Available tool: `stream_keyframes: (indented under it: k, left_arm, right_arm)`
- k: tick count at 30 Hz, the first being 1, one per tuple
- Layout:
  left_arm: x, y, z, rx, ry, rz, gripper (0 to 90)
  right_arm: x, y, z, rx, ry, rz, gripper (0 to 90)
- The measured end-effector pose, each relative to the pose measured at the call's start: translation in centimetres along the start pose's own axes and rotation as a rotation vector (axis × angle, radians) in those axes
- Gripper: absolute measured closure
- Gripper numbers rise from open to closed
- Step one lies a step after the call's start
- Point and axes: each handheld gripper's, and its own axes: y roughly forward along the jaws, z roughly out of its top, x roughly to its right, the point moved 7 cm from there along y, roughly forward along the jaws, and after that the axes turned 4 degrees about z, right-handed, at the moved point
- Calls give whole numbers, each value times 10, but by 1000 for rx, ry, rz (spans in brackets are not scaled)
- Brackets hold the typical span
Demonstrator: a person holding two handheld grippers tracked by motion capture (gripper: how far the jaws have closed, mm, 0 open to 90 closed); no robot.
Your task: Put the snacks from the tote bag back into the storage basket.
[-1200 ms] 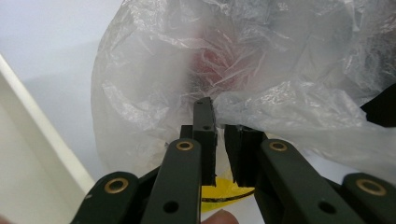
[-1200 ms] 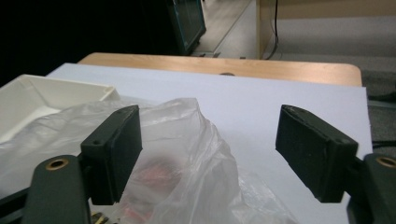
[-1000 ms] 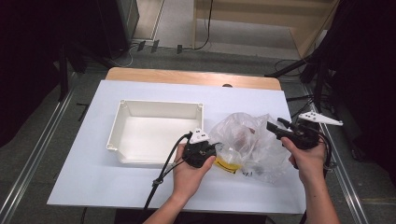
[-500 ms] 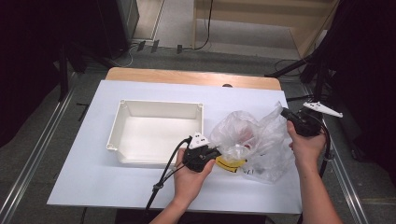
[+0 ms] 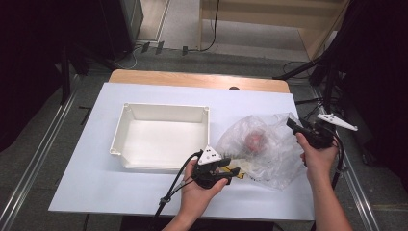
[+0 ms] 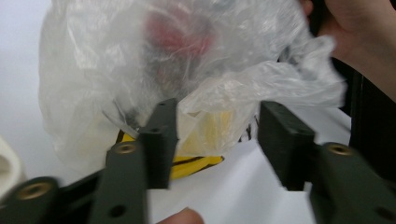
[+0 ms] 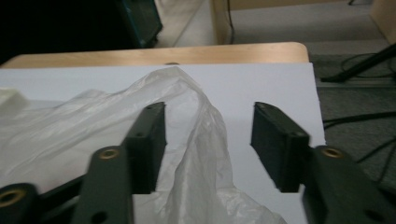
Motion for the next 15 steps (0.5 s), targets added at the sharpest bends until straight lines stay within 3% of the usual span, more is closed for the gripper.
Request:
stream_keyframes:
  k: [1,2,3,4,8,11,15]
  left_arm:
    - [0,0,0,0,0,0,375]
    - [1,-4,4,20,9,4,375]
    - [1,-9,7,34,12,12,288]
    - [0,-12,10,43,19,17,288]
    - [-2,-24,23,67,43,31,172]
    - [-4,-25,36,80,51,36,162]
    - [1,-19,58,104,74,32,149]
  right_arm:
    - [-2,-7,2,9,2,12,384]
    - [-2,-7,2,9,2,12,384]
    - [-6,-21,5,26,4,35,347]
    - [-6,-21,5,26,4,35,347]
    - [-13,-47,14,71,-2,58,331]
    - [-16,-61,21,106,10,65,324]
    - [-19,-66,24,122,19,65,313]
